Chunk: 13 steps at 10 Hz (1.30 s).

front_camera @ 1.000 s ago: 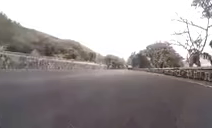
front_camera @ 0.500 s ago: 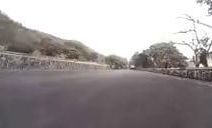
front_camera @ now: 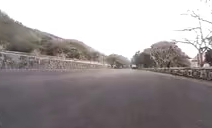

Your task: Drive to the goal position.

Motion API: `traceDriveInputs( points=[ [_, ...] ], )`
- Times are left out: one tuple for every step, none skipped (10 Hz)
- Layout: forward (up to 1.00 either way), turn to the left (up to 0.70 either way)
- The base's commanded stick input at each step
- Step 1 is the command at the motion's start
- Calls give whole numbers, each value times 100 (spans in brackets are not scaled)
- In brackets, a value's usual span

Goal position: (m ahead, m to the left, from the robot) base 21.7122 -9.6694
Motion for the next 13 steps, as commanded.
traceDriveInputs(
  points=[
    [70,0],
    [70,0],
    [70,0],
    [70,0],
    [70,0],
    [70,0],
    [70,0],
    [70,0],
    [70,0],
    [70,0],
    [70,0],
    [70,0],
    [70,0]
  ],
)
